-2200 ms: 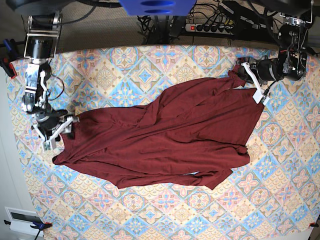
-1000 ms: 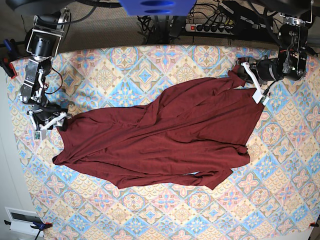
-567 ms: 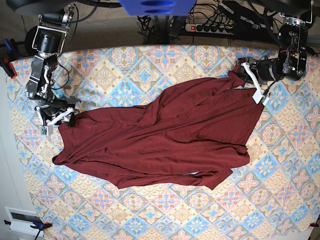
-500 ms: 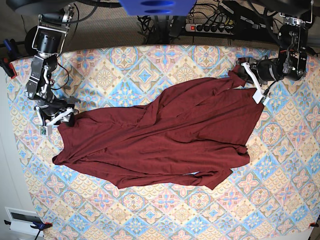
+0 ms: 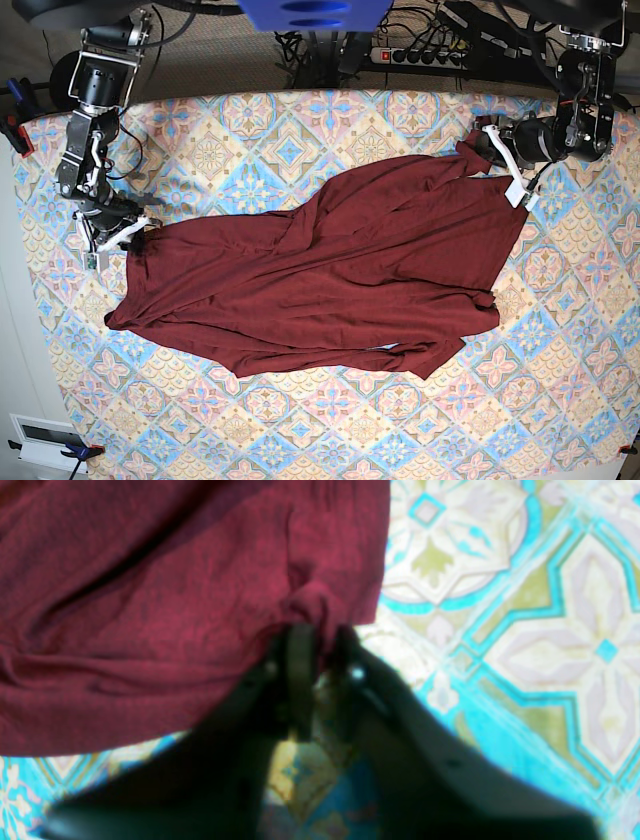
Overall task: Layout the t-shirt on the table in an organized manner, then fold the t-shirt properly
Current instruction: 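Grasp the shirt's corner edge with the right gripper, then pull both grippers apart, stretching the shirt edge taut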
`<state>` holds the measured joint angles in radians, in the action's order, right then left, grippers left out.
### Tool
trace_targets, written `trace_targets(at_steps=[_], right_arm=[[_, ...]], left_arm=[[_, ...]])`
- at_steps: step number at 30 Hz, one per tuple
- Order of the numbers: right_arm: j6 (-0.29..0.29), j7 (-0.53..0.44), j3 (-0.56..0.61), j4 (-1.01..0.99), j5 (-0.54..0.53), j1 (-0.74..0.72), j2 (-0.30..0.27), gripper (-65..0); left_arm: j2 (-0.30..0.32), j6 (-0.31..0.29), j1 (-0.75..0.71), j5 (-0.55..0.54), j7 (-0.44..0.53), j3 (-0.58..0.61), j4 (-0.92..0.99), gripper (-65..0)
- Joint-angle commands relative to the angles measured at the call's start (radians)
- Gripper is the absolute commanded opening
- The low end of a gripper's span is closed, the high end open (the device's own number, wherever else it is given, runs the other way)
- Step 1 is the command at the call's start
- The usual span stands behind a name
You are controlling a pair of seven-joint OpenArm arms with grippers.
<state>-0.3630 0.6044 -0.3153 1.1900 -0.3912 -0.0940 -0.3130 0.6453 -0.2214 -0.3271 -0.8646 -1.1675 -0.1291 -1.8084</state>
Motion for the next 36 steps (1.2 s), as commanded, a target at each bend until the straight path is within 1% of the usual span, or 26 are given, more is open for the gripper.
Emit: trace_targets(at_steps=[1, 3, 5, 9, 11, 12, 16, 19, 21, 23, 26, 28, 29, 33, 36], right_arm=[[-0.005, -0.018, -0.009, 0.014, -0.005, -0.017, -0.008, -65.0], [-0.005, -0.018, -0.015, 0.023, -0.005, -0.016, -0.007, -64.5], [-0.005, -0.016, -0.051, 0.024, -0.005, -0.013, -0.007, -65.0], [-0.005, -0.014, -0.104, 0.074, -0.005, -0.008, -0.004, -65.0], [-0.014, -0.014, -0.112, 0.101, -0.005, 0.035, -0.004, -65.0], [-0.018, -0.014, -0.114, 0.118, -0.005, 0.056, -0.005, -65.0], [-0.018, -0.014, -0.114, 0.199, -0.005, 0.113, -0.007, -65.0], [-0.018, -0.014, -0.114, 0.252, -0.005, 0.168, -0.007, -65.0], [-0.018, -0.014, -0.114, 0.282, -0.005, 0.208, -0.008, -65.0], [-0.018, -0.014, -0.123, 0.307, -0.005, 0.244, -0.008, -65.0], [-0.018, -0.014, -0.193, 0.333, -0.005, 0.284, -0.008, -65.0], [-0.018, -0.014, -0.218, 0.333, -0.005, 0.291, -0.008, -65.0], [-0.020, -0.014, -0.227, 0.333, -0.005, 0.293, -0.008, -65.0], [-0.054, -0.014, -0.229, 0.334, -0.005, 0.314, -0.010, -65.0], [-0.092, -0.014, -0.249, 0.334, -0.005, 0.320, -0.010, -65.0]], left_arm=[[0.015, -0.003, 0.004, -0.009, 0.010, -0.007, -0.015, -65.0], [0.018, -0.003, 0.004, -0.009, 0.010, -0.007, -0.015, -65.0], [0.020, -0.003, 0.004, -0.011, 0.008, -0.007, -0.017, -65.0], [0.064, -0.005, -0.034, -0.011, 0.013, -0.007, -0.018, -65.0], [0.084, -0.006, -0.047, -0.011, 0.013, -0.007, -0.018, -65.0], [0.095, -0.019, -0.057, -0.011, 0.013, -0.007, -0.018, -65.0], [0.147, -0.114, -0.082, -0.011, 0.013, -0.007, -0.018, -65.0], [0.184, -0.143, -0.083, -0.011, 0.013, -0.007, -0.018, -65.0], [0.199, -0.144, -0.086, -0.011, 0.010, -0.007, -0.018, -65.0], [0.227, -0.144, -0.120, -0.011, 0.013, -0.007, -0.018, -65.0], [0.256, -0.144, -0.151, -0.011, 0.013, -0.007, -0.018, -65.0], [0.261, -0.144, -0.151, -0.011, 0.013, -0.007, -0.018, -65.0], [0.275, -0.146, -0.151, -0.011, 0.013, -0.007, -0.018, -65.0], [0.322, -0.146, -0.165, -0.011, 0.013, -0.007, -0.018, -65.0], [0.322, -0.146, -0.163, -0.011, 0.014, -0.008, -0.018, -65.0]])
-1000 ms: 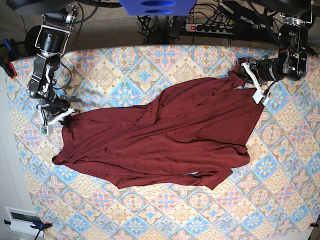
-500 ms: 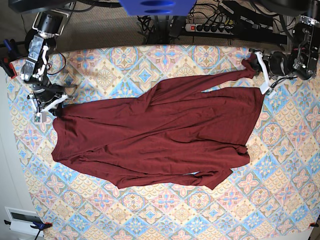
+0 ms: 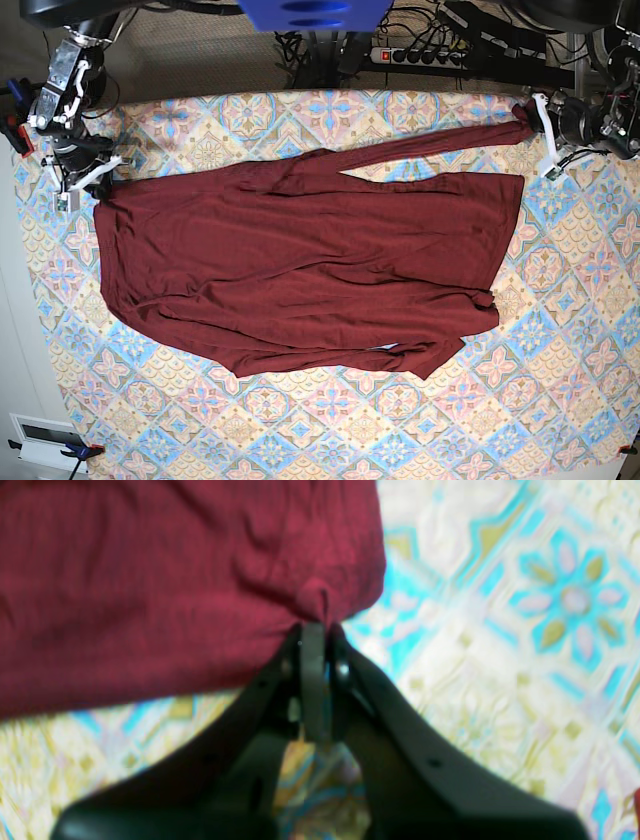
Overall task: Layout the t-shirt on the table in an organized manner, then fold the t-shirt properly
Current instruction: 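Pull both grippers apart, stretching the shirt edge taut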
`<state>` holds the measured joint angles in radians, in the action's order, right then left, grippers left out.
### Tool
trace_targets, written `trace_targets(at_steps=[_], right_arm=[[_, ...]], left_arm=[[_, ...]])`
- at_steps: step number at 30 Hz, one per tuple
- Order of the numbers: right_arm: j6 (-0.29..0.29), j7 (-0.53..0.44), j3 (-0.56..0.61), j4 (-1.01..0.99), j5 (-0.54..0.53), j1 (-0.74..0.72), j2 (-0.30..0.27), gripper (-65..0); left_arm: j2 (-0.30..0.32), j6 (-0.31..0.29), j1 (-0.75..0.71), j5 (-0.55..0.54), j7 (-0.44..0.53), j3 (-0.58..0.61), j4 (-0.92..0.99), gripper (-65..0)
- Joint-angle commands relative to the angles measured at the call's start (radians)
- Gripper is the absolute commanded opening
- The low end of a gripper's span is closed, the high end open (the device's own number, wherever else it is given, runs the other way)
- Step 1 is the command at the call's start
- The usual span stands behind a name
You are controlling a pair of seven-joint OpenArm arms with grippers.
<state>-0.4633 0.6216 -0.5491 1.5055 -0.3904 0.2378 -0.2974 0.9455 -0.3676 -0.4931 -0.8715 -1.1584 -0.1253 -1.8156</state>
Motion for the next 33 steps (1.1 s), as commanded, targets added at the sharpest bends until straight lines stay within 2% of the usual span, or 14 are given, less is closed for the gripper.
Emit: trace_targets(at_steps=[1, 4, 7, 10, 14, 18, 21, 25, 27, 33], right_arm=[[0.004, -0.032, -0.022, 0.019, -0.006, -0.012, -0.026, -65.0], [-0.001, -0.030, -0.027, 0.019, -0.006, -0.008, -0.026, -65.0], [-0.001, -0.030, -0.029, 0.019, -0.005, 0.018, -0.026, -65.0], [-0.001, -0.030, -0.061, 0.019, -0.005, 0.041, -0.026, -65.0], [-0.002, -0.030, -0.082, 0.019, -0.005, 0.068, -0.026, -65.0], [-0.002, -0.030, -0.082, 0.019, -0.005, 0.071, -0.026, -65.0], [-0.002, -0.030, -0.082, 0.019, -0.005, 0.068, -0.026, -65.0], [-0.002, -0.030, -0.079, 0.019, -0.005, 0.065, -0.026, -65.0], [-0.002, -0.030, -0.076, 0.019, -0.005, 0.065, -0.026, -65.0], [-0.002, -0.030, -0.075, 0.019, -0.005, 0.064, -0.023, -65.0]], left_arm=[[0.017, 0.000, 0.003, -0.004, 0.005, -0.012, -0.011, -65.0], [-0.001, -0.003, 0.001, -0.005, 0.005, -0.012, -0.011, -65.0], [-0.016, -0.052, -0.006, -0.004, -0.001, -0.006, -0.011, -65.0], [-0.012, -0.075, -0.055, -0.004, -0.002, -0.006, -0.011, -65.0], [0.010, -0.075, -0.094, -0.001, -0.001, -0.006, -0.011, -65.0], [-0.004, -0.077, -0.083, -0.007, 0.014, -0.012, -0.013, -65.0], [-0.075, -0.077, -0.026, -0.007, 0.085, -0.043, -0.020, -65.0], [-0.214, -0.077, -0.009, -0.004, 0.091, -0.233, -0.020, -65.0], [-0.294, -0.077, 0.061, 0.004, 0.082, -0.294, -0.019, -65.0], [-0.414, -0.074, 0.276, 0.100, 0.028, -0.297, 0.103, -65.0]])
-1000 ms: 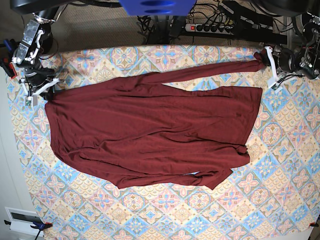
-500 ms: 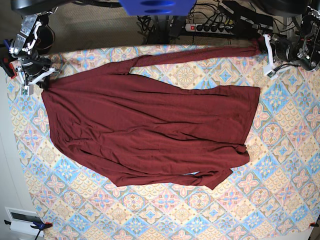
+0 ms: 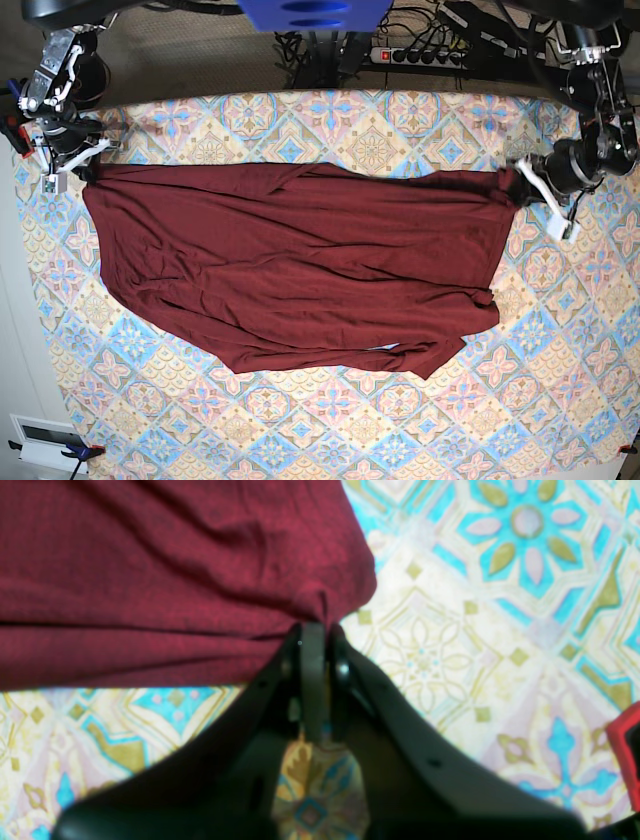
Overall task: Layout the t-shirt on the table in an organized manner, then fold the t-shirt properly
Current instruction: 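Pull both grippers apart, stretching the shirt edge taut, then lower the stretched edge onto the table with both grippers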
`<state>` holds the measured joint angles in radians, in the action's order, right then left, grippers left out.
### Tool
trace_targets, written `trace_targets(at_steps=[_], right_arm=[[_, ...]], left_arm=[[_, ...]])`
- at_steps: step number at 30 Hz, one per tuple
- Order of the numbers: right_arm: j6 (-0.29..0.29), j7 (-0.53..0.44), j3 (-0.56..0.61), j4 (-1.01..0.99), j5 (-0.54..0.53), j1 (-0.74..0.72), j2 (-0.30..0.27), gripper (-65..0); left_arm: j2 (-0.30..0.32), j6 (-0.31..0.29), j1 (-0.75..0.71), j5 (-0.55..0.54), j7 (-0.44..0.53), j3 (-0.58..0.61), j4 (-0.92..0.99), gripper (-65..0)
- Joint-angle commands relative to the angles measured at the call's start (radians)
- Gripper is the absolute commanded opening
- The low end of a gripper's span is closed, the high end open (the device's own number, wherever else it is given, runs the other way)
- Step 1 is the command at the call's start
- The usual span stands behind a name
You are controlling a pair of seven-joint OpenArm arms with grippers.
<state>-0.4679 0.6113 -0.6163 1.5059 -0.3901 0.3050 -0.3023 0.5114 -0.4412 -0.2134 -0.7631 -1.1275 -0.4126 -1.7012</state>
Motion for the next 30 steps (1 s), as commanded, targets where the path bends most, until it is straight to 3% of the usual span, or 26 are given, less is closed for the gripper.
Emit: trace_targets(at_steps=[1, 9, 14, 16, 20, 26, 30], right_arm=[[0.002, -0.020, -0.007, 0.019, -0.005, -0.003, -0.018, -65.0], [0.002, -0.020, -0.007, 0.019, -0.005, -0.003, -0.018, -65.0], [0.002, -0.020, -0.007, 0.019, -0.005, -0.003, -0.016, -65.0], [0.002, -0.020, -0.007, 0.019, -0.005, -0.003, -0.016, -65.0], [0.002, -0.020, -0.007, 0.019, -0.005, -0.003, -0.016, -65.0], [0.002, -0.020, -0.006, 0.019, -0.005, -0.003, -0.016, -65.0], [0.002, -0.020, -0.006, 0.019, -0.005, -0.003, -0.016, -65.0]], left_arm=[[0.006, 0.000, 0.027, 0.011, -0.003, -0.010, 0.020, -65.0], [-0.070, 0.000, 0.214, 0.090, 0.000, -0.007, 0.281, -65.0], [-0.106, 0.000, 0.243, 0.127, -0.003, -0.004, 0.301, -65.0], [-0.099, 0.000, 0.243, 0.147, -0.003, 0.048, 0.301, -64.8], [-0.047, 0.002, 0.237, 0.161, -0.001, 0.137, 0.300, -57.9], [0.006, 0.002, 0.207, 0.158, -0.003, 0.134, 0.296, -39.8], [0.059, 0.002, 0.170, 0.069, -0.003, 0.134, 0.296, -34.4]])
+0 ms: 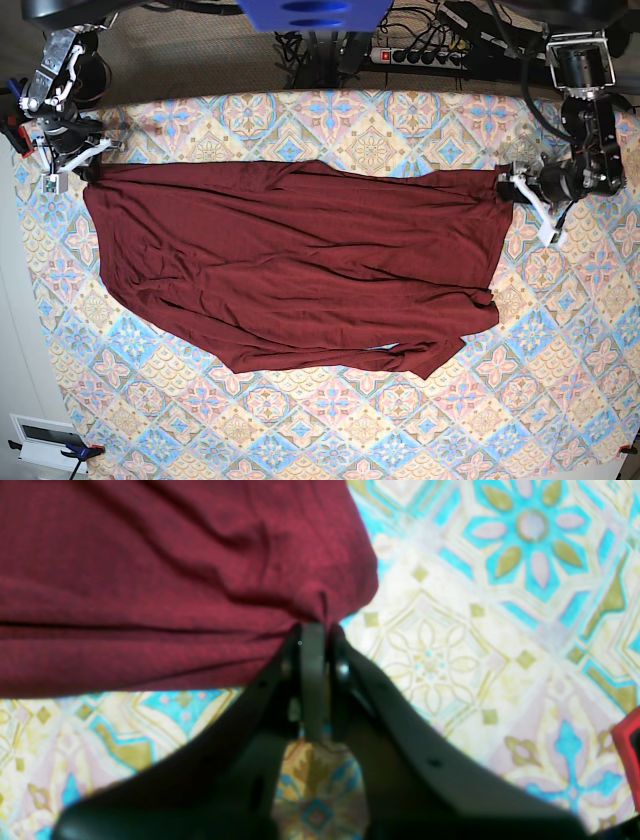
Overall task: Layout the t-shirt on the table in an organized manner, then fold the t-shirt properly
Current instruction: 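Lower the stretched edge onto the table with both grippers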
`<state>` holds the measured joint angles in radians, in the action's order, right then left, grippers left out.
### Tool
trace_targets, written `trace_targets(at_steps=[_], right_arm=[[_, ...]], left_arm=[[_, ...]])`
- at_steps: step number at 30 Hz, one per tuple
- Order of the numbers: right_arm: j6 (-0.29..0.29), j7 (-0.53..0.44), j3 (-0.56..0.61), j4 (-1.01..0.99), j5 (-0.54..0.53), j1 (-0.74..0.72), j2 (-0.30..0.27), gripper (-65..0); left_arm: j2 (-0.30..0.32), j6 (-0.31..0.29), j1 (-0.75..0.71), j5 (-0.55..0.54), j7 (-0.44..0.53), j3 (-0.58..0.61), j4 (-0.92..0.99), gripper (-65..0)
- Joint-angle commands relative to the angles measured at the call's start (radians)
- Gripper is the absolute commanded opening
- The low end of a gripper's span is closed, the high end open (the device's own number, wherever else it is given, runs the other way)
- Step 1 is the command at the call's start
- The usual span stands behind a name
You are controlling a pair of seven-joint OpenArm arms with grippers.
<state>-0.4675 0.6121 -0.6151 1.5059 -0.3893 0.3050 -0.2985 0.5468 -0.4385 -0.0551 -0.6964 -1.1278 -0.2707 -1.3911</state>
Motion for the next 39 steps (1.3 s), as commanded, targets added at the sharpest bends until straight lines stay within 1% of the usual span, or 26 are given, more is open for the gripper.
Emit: trace_targets(at_steps=[1, 4, 6, 9, 12, 15, 16, 18, 21, 23, 26, 30, 32, 34, 36, 37, 39], right_arm=[[0.002, -0.021, -0.007, 0.019, -0.006, -0.003, -0.020, -65.0], [0.002, -0.021, -0.007, 0.019, -0.006, -0.003, -0.020, -65.0], [0.002, -0.021, -0.004, 0.019, -0.006, -0.003, -0.018, -65.0], [0.002, -0.021, 0.030, 0.019, -0.006, -0.003, -0.018, -65.0], [0.002, -0.021, 0.039, 0.019, -0.006, -0.003, -0.018, -65.0], [0.002, -0.021, 0.039, 0.019, -0.006, -0.003, -0.018, -65.0], [0.002, -0.021, 0.039, 0.019, -0.004, -0.003, -0.018, -65.0], [0.002, -0.021, 0.039, 0.019, -0.004, -0.003, -0.018, -65.0], [0.002, -0.021, 0.039, 0.019, -0.004, -0.003, -0.018, -65.0], [0.002, -0.021, 0.039, 0.019, -0.004, -0.003, -0.018, -65.0], [0.002, -0.021, 0.039, 0.019, -0.004, -0.003, -0.018, -65.0], [0.002, -0.021, 0.039, 0.019, -0.004, -0.003, -0.018, -65.0], [0.002, -0.021, 0.039, 0.019, -0.004, -0.003, -0.018, -65.0], [0.002, -0.021, 0.039, 0.019, -0.004, -0.003, -0.018, -65.0], [0.002, -0.021, 0.039, 0.019, -0.004, -0.003, -0.018, -65.0], [0.002, -0.021, 0.039, 0.019, -0.004, -0.003, -0.018, -65.0], [0.002, -0.021, 0.039, 0.019, -0.004, -0.003, -0.018, -65.0]], left_arm=[[0.039, -0.001, 0.001, -0.027, 0.001, -0.008, -0.014, -33.7], [0.051, -0.001, -0.007, -0.081, 0.001, -0.009, -0.014, -32.9], [0.048, -0.001, -0.007, -0.102, 0.001, -0.009, -0.014, -32.9], [0.029, -0.001, -0.009, -0.145, -0.001, -0.009, -0.014, -32.9], [0.025, -0.001, -0.009, -0.156, -0.001, -0.008, -0.012, -32.9], [-0.008, 0.000, -0.007, -0.130, 0.001, -0.008, -0.008, -32.9], [-0.011, 0.000, -0.007, -0.111, 0.001, -0.003, -0.008, -32.9], [-0.043, 0.000, -0.004, -0.073, 0.001, 0.000, -0.008, -32.9], [-0.066, 0.000, -0.002, -0.018, 0.001, 0.000, -0.008, -32.9], [-0.095, 0.000, -0.002, 0.024, -0.001, 0.000, -0.006, -32.9], [-0.103, 0.000, -0.002, 0.085, -0.001, 0.000, -0.006, -32.9], [-0.118, -0.001, -0.002, 0.096, -0.002, 0.000, 0.048, -33.8], [-0.121, -0.003, -0.002, 0.094, -0.004, 0.000, 0.060, -38.6], [-0.123, -0.003, -0.009, 0.085, -0.004, 0.000, 0.060, -48.6], [-0.123, -0.003, -0.009, 0.048, -0.001, -0.006, 0.062, -60.8], [-0.116, -0.003, -0.009, 0.028, -0.002, -0.006, 0.062, -65.0], [-0.109, -0.003, -0.005, -0.004, -0.002, -0.006, 0.058, -65.0]])
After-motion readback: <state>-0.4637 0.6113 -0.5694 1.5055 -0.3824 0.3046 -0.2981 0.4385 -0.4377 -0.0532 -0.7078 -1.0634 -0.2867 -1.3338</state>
